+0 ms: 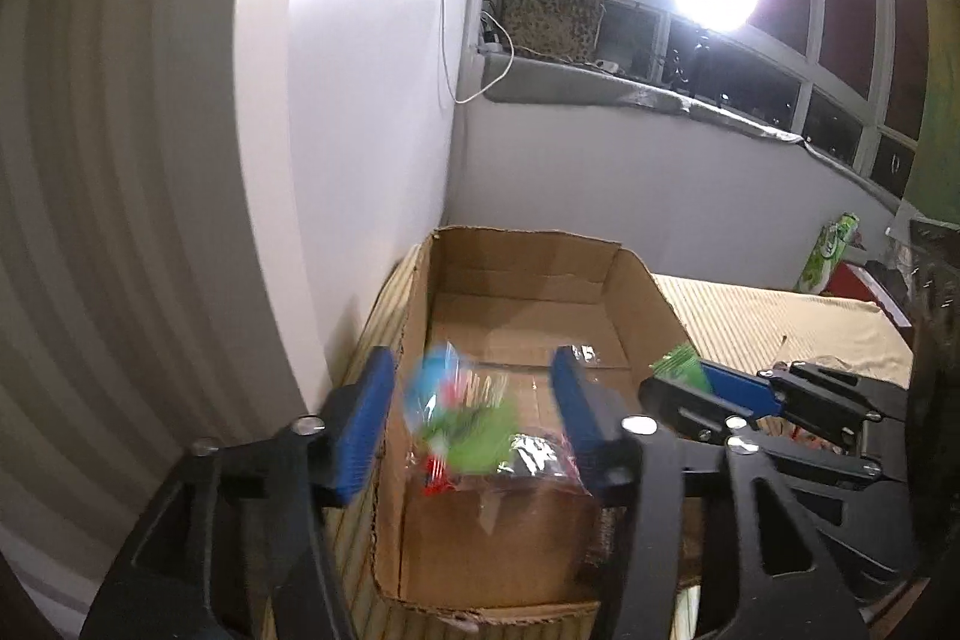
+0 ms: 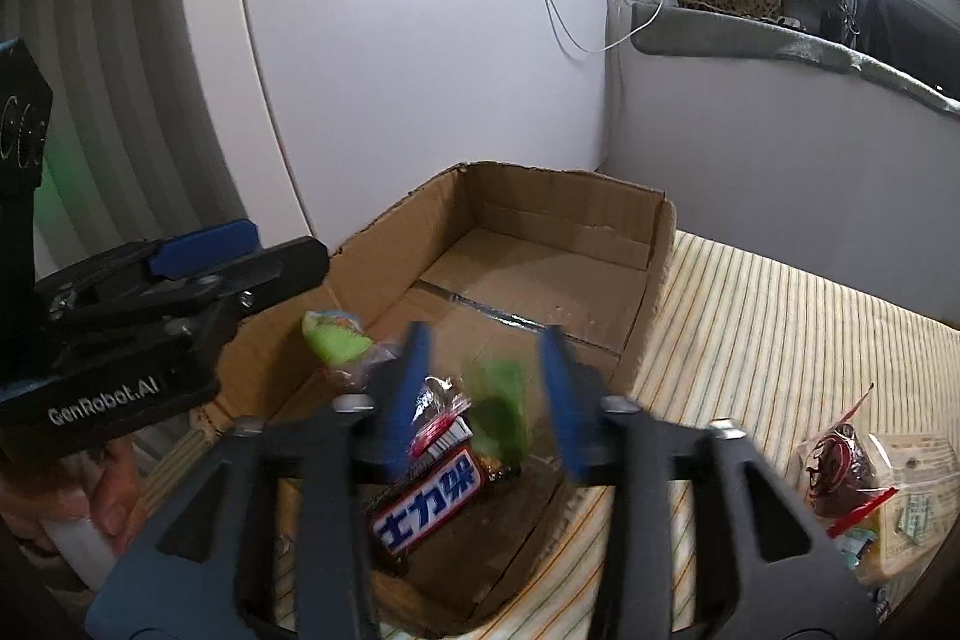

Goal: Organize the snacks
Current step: 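Carry both snacks into the cardboard box and open both tools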

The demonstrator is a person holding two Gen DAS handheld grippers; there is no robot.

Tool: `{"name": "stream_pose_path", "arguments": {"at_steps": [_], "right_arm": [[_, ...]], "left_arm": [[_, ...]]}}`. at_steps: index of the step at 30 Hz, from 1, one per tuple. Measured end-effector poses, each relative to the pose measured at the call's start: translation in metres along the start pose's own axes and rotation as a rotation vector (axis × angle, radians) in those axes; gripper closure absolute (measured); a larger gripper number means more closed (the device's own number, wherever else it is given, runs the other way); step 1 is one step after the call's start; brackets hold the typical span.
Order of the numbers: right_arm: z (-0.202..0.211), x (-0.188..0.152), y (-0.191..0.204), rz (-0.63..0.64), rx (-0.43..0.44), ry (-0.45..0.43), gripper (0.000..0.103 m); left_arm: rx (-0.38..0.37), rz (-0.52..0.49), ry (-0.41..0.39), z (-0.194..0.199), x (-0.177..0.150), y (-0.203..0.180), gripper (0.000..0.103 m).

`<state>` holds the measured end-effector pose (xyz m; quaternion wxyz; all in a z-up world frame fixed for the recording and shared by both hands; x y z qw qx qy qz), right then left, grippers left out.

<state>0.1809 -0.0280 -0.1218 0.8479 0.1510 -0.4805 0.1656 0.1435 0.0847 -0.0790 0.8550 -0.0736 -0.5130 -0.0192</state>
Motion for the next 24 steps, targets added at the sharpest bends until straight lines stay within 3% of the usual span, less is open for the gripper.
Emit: {"name": "stream_pose_path", "arguments": {"at_steps": [13,24], "right_arm": [[0.023,0.002,0.020,0.034,-0.017,-0.024,0.051],[0.061,-0.003,0.053,0.061,-0.013,-0.054,0.048]], "left_arm": [[0.038,0.015,-0.030,0.014,0.006,0.010,0.037],[0.072,0.013,-0.085,0.058,0.006,0.016,0.030]]}}
Point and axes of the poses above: each gripper's, at about its wrist camera, not at the fingertips, and z roughly against the way its jaws point, y to its left, x to its top, the point moved 2 cm from there along -z, roughly the way its jaws point, and after that the axes turned 4 degrees about -y, right-handed, at the moved point
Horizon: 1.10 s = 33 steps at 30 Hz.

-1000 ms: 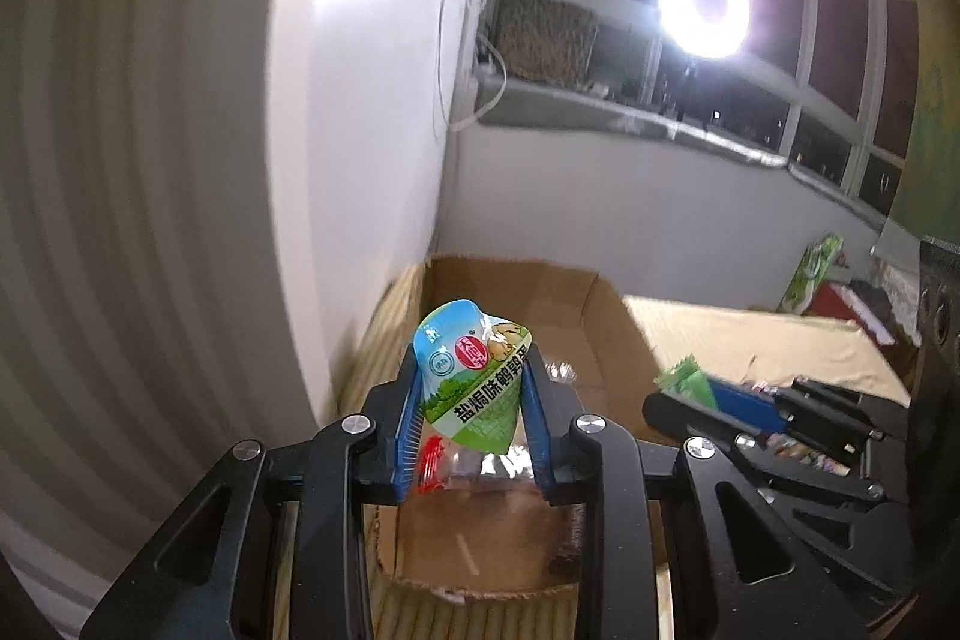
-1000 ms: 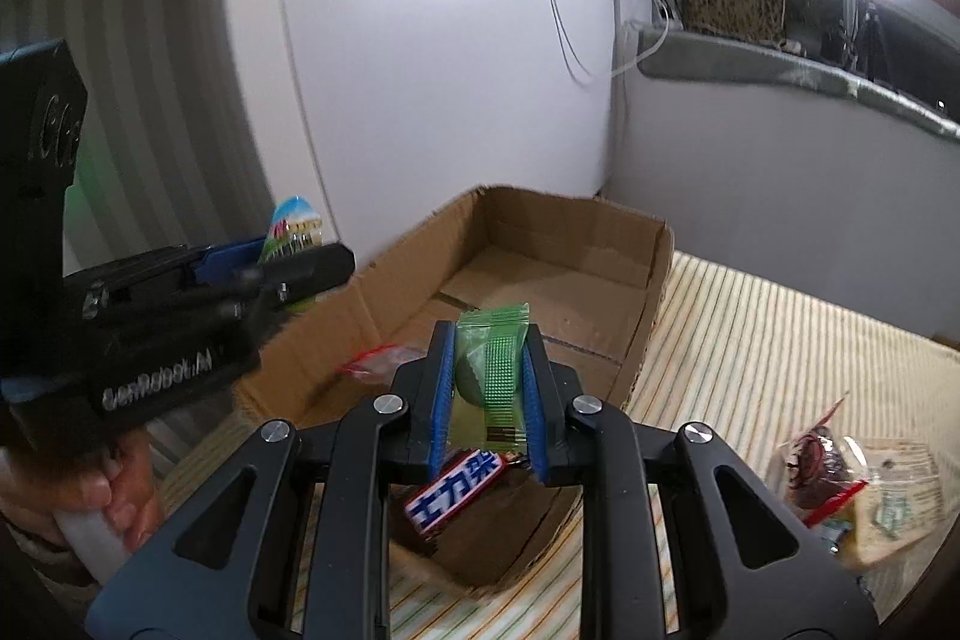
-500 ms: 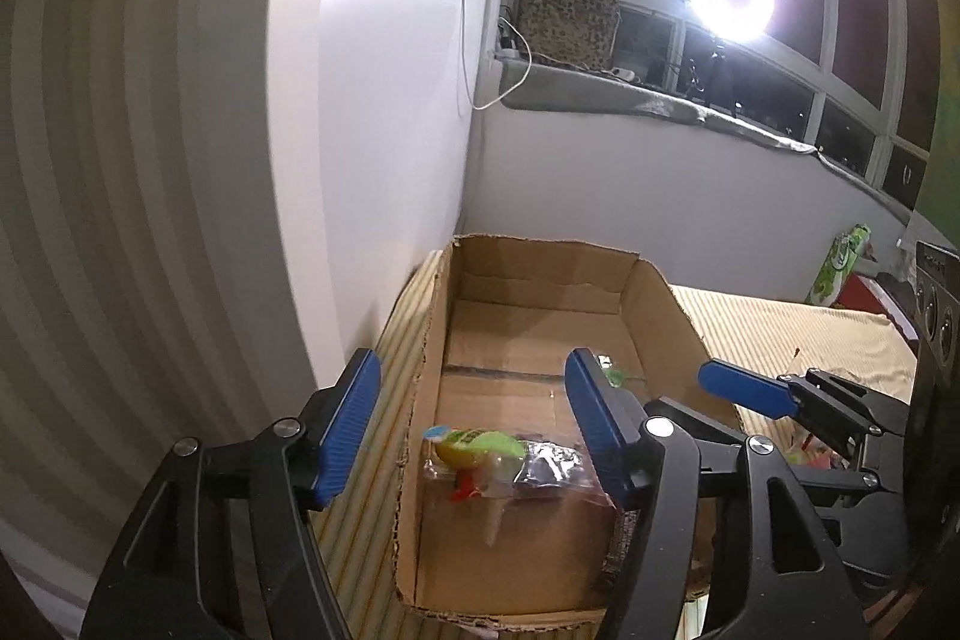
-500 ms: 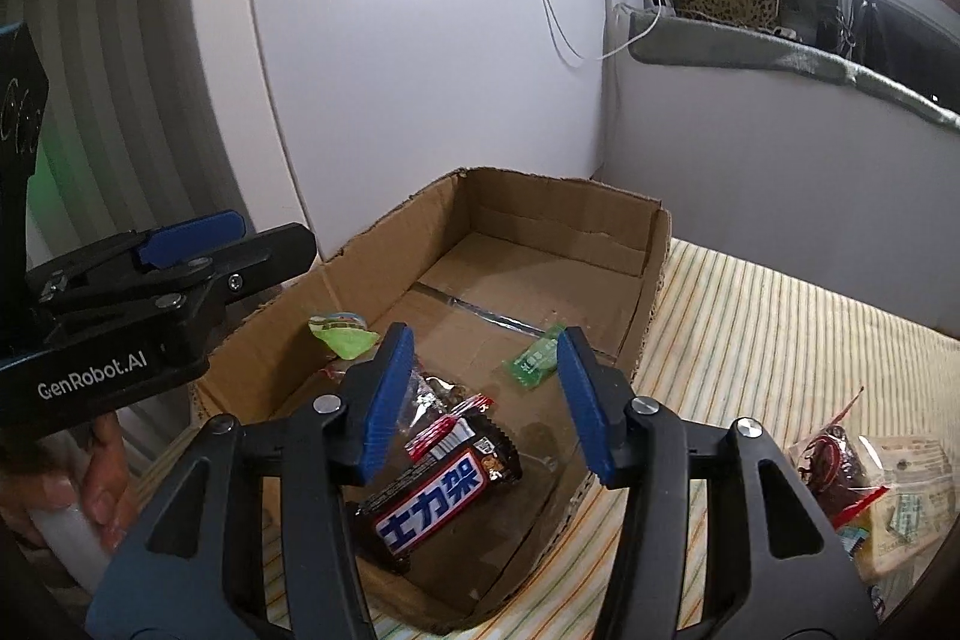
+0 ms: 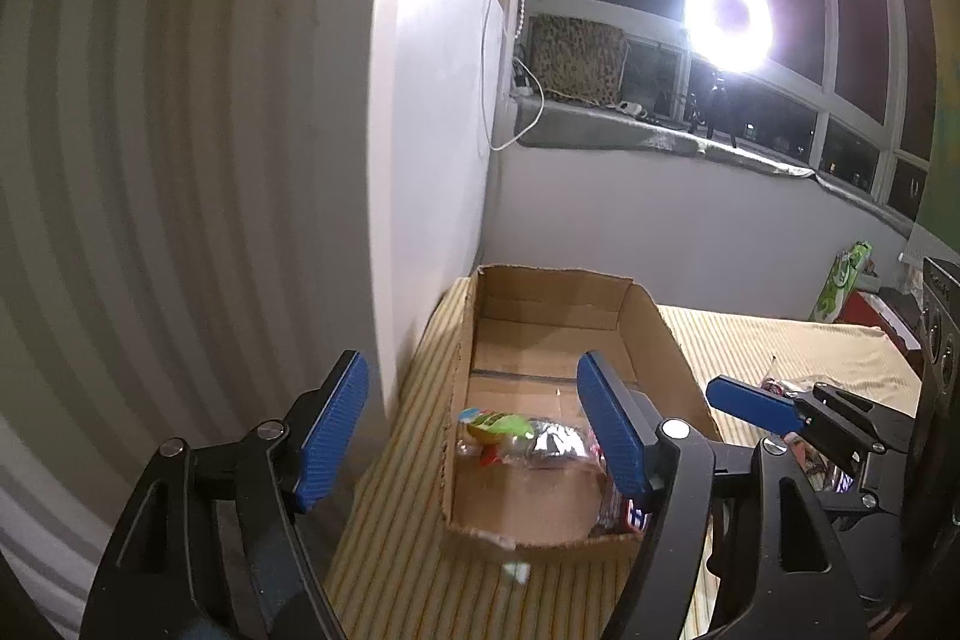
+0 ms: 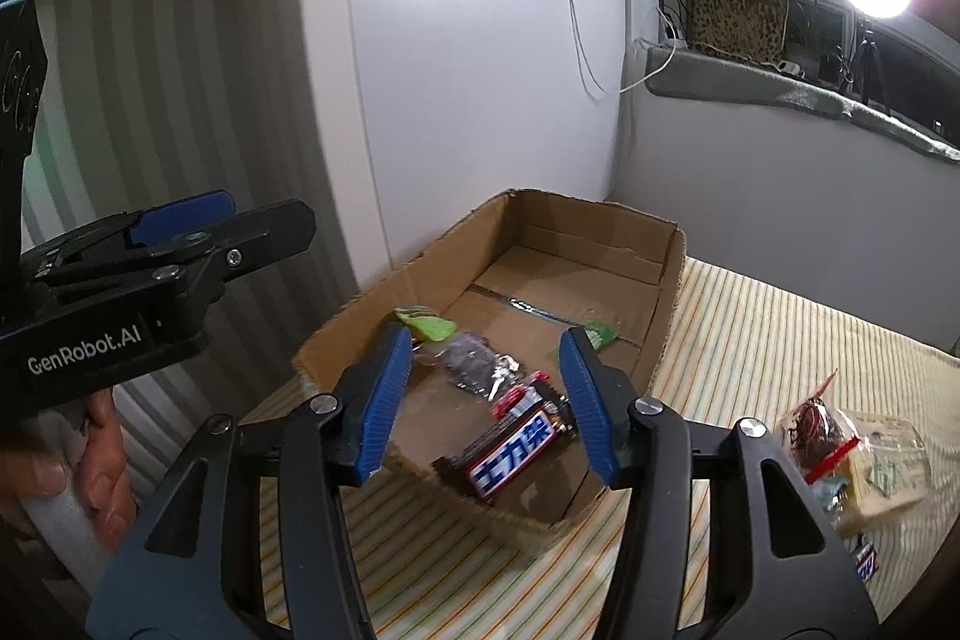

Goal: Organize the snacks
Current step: 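Carry both snacks into the cardboard box and open both tools, then grasp the blue chocolate bar with the right tool while the left tool grasps the egg chocolate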

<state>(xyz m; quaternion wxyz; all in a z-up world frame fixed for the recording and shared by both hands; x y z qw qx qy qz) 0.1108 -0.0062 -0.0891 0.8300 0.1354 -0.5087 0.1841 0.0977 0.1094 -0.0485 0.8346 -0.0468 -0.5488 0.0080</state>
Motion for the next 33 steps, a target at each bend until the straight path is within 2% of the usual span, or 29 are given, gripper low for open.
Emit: {"name": "stream_pose_path", "arguments": {"at_steps": [3,13,19,23,27,33], "right_arm": [[0.007,-0.007,0.007,0.015,-0.012,0.001,0.041],[0.020,-0.053,0.022,0.017,-0.001,0.012,0.041],[0.028,-0.071,0.016,0.017,0.002,0.020,0.041],[0.042,-0.082,-0.003,-0.016,-0.011,0.009,0.040],[0.062,-0.094,-0.032,-0.061,-0.050,-0.001,0.040],[0.104,-0.118,-0.084,-0.148,-0.167,-0.006,0.039]], "left_arm": [[0.009,0.006,-0.012,0.012,-0.002,0.007,0.027],[0.086,0.051,0.025,0.027,-0.032,0.052,0.026],[0.096,0.074,0.025,0.027,-0.033,0.056,0.025],[0.103,0.052,0.030,0.035,-0.034,0.041,0.026],[0.078,0.016,0.043,0.034,-0.034,0.013,0.025],[-0.049,-0.079,0.070,0.029,-0.041,-0.061,0.025]]}}
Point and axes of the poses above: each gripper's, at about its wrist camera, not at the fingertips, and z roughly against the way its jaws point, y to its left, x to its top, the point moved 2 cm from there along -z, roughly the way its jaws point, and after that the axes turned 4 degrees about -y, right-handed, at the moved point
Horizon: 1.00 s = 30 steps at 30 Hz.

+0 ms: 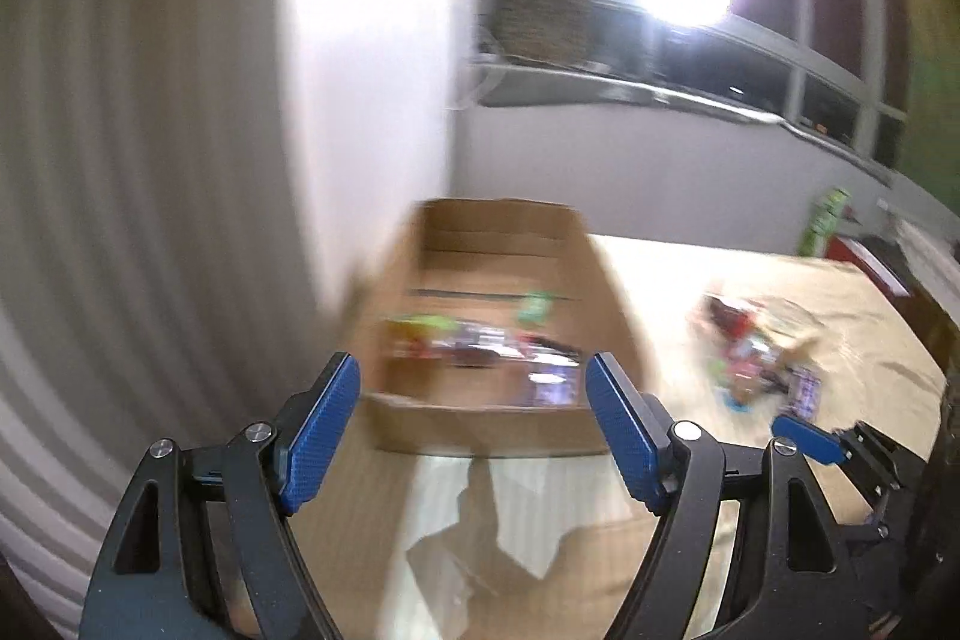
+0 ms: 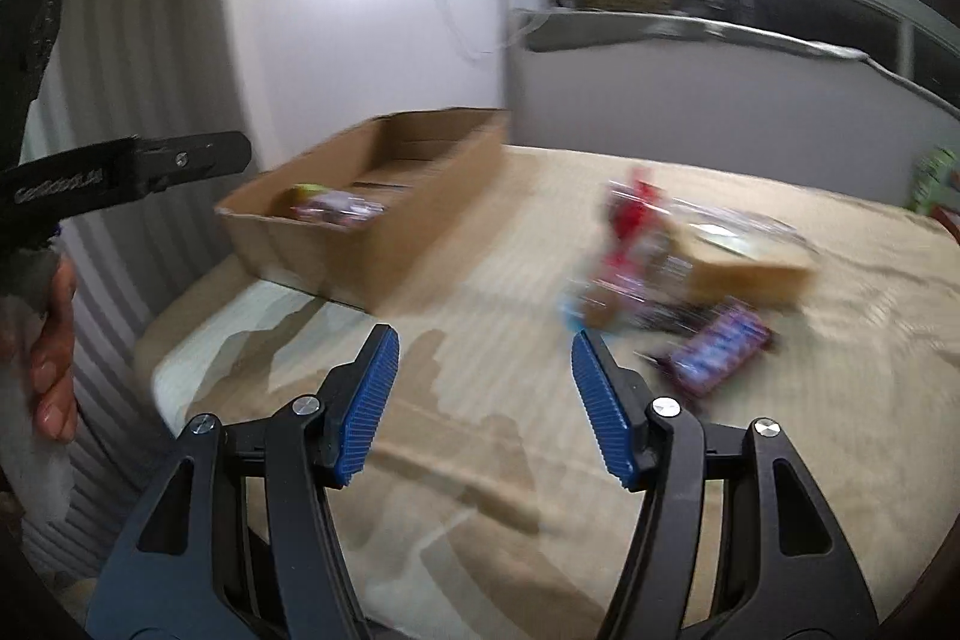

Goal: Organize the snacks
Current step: 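Grasp the blue chocolate bar with the right tool while the left tool grasps the egg chocolate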

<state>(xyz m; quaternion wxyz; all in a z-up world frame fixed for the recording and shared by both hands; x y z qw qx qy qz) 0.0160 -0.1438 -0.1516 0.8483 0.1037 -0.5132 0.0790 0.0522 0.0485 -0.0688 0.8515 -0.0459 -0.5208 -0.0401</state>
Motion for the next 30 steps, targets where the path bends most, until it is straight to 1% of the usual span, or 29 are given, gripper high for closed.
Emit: {"name": "stream_pose_path", "arguments": {"at_steps": [1,5,9,11,15,20,22,28,30], "right_arm": [[0.006,-0.004,-0.012,-0.018,-0.028,0.006,0.037],[0.026,-0.014,-0.041,-0.070,-0.096,0.007,0.036],[0.038,-0.017,-0.055,-0.091,-0.123,0.003,0.035],[0.040,-0.018,-0.060,-0.092,-0.141,0.011,0.030],[0.039,-0.023,-0.071,-0.121,-0.155,0.050,0.029],[0.027,-0.032,-0.097,-0.242,-0.130,0.117,0.029],[0.022,-0.032,-0.106,-0.277,-0.125,0.130,0.029],[0.007,-0.013,-0.126,-0.299,-0.132,0.137,0.029],[-0.002,-0.004,-0.132,-0.308,-0.116,0.139,0.029]], "left_arm": [[-0.041,-0.023,0.007,-0.002,-0.001,-0.019,0.025],[-0.155,-0.089,0.038,-0.004,-0.009,-0.069,0.025],[-0.227,-0.122,0.066,-0.005,-0.020,-0.099,0.025],[-0.243,-0.129,0.085,-0.009,-0.024,-0.108,0.025],[-0.265,-0.130,0.110,-0.013,-0.027,-0.123,0.025],[-0.286,-0.120,0.158,-0.035,-0.033,-0.135,0.025],[-0.286,-0.102,0.190,-0.050,-0.037,-0.140,0.025],[-0.291,-0.083,0.236,-0.085,-0.038,-0.150,0.025],[-0.285,-0.074,0.243,-0.093,-0.036,-0.151,0.026]]}}
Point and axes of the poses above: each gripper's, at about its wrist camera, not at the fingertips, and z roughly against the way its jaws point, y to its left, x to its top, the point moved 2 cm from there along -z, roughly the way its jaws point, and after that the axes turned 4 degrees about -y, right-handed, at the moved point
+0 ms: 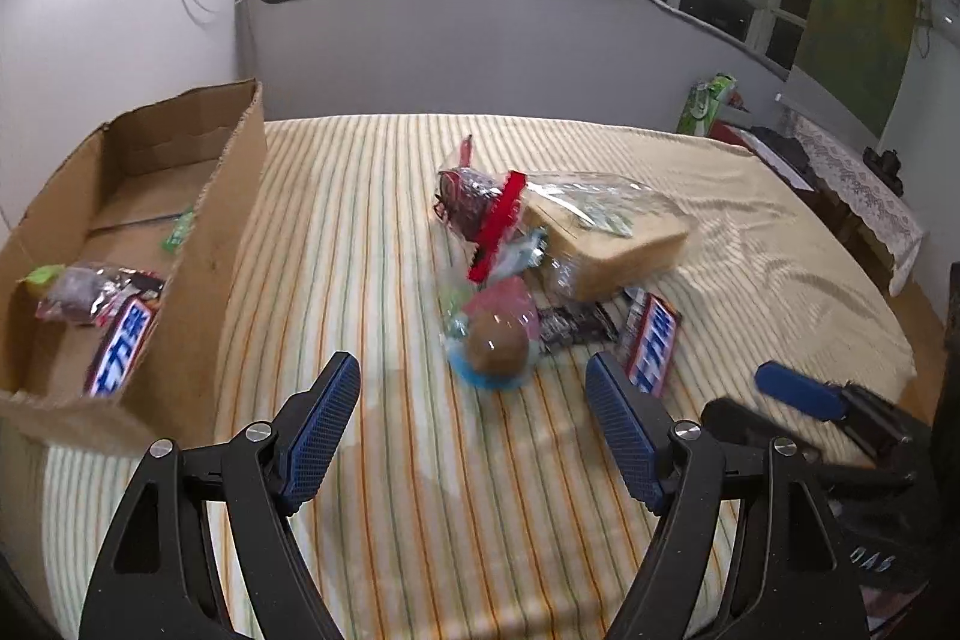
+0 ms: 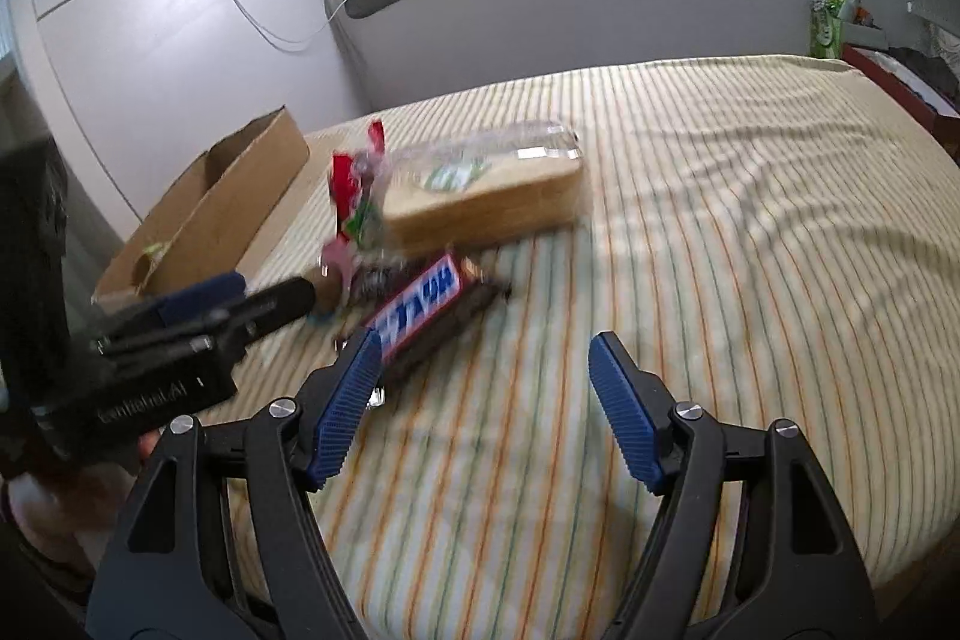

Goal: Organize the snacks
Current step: 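Grasp the blue chocolate bar with the right tool while the left tool grasps the egg chocolate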

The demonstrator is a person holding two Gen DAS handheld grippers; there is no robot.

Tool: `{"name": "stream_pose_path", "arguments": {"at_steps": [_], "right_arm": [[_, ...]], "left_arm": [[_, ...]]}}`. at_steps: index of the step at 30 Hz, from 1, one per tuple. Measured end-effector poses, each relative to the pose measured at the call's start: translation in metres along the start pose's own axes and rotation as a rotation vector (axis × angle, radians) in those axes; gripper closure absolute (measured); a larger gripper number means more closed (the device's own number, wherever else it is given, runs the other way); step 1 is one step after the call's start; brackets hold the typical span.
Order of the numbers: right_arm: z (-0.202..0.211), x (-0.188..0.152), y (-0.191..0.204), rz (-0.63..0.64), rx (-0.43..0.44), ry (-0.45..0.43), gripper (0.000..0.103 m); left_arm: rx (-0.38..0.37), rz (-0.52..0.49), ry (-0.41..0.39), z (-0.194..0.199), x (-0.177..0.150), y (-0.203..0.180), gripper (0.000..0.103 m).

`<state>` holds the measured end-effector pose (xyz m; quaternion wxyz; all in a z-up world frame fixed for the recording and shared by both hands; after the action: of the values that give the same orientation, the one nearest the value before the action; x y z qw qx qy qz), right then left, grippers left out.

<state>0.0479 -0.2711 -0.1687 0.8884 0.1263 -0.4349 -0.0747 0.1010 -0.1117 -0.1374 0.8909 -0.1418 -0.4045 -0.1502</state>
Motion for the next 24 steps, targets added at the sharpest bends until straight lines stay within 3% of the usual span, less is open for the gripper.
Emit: {"name": "stream_pose_path", "arguments": {"at_steps": [6,11,16,18,19,24], "right_arm": [[-0.022,0.018,0.009,0.010,0.014,0.035,0.029],[-0.040,0.016,0.011,0.015,0.005,0.080,0.029],[-0.042,0.013,0.014,0.032,0.009,0.079,0.029],[-0.040,0.010,0.017,0.050,0.032,0.075,0.046],[-0.040,0.008,0.019,0.041,0.067,0.074,0.054],[-0.034,0.003,0.017,0.008,0.108,0.044,0.069]], "left_arm": [[-0.002,0.015,0.026,-0.019,0.009,0.006,0.026],[-0.005,0.011,0.057,-0.028,0.005,0.006,0.042],[-0.013,0.010,0.060,-0.030,0.002,0.007,0.045],[-0.026,0.000,0.060,-0.030,0.001,0.006,0.056],[-0.026,-0.007,0.058,-0.031,0.001,0.005,0.070],[-0.038,-0.021,0.025,-0.025,-0.004,0.004,0.078]]}}
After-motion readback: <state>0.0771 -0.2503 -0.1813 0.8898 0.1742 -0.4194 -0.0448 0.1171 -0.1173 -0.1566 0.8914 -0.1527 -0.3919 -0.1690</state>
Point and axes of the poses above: each gripper's, at about its wrist camera, not at the fingertips, and z roughly against the way its jaws point, y to its left, x to its top, the point moved 2 cm from there along -z, roughly the way its jaws point, and after that the axes turned 4 degrees about -y, right-handed, at the moved point
